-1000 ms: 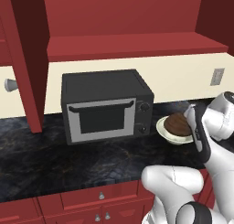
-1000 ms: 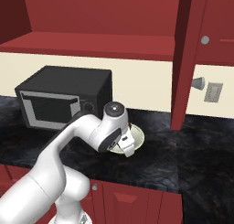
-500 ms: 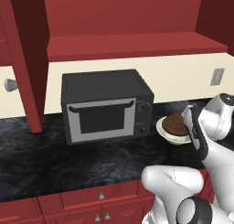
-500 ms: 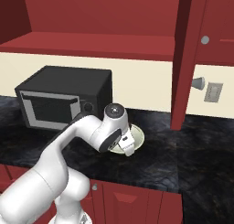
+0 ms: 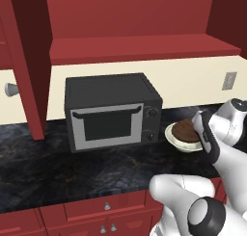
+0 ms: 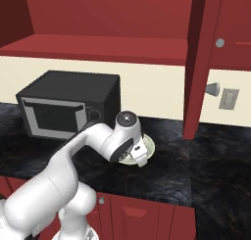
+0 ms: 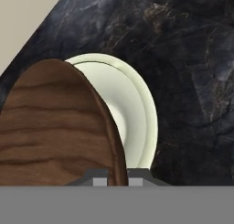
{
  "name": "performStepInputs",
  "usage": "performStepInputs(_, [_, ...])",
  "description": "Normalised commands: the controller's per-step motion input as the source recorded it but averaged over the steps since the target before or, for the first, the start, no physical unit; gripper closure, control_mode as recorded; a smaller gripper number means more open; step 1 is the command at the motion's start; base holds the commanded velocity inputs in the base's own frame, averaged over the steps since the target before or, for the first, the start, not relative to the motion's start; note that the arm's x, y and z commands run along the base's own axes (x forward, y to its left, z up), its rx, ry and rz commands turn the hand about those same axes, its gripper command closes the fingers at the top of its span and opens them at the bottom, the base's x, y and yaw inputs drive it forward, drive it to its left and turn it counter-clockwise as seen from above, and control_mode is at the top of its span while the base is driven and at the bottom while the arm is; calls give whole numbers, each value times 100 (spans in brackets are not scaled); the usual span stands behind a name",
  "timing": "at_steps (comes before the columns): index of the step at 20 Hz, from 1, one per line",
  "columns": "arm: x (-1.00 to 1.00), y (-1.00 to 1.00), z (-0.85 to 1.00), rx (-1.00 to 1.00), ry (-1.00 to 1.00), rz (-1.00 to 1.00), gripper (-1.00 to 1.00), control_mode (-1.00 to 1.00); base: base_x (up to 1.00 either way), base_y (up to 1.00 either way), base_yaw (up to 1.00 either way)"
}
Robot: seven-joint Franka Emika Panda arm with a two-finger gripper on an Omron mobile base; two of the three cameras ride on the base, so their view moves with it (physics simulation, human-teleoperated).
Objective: Pick up the bowls on the counter and stack them on top of one another in the open cabinet. Place the smaller bowl on top of the larger bowl.
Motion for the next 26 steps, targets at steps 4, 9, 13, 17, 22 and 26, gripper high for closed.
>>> performStepInputs(4, [5,-6,-9,0,0,0,100,-100,0,0,0])
performStepInputs(9, [6,-1,-12,0,0,0,100,-100,0,0,0])
performStepInputs(13, [6,0,-15,0,0,0,100,-100,0,0,0])
performStepInputs(17, [4,-1,-16,0,0,0,100,-100,0,0,0])
performStepInputs(22, [6,-1,-15,0,0,0,100,-100,0,0,0])
performStepInputs(26, [10,-2,-12,0,0,0,100,-100,0,0,0])
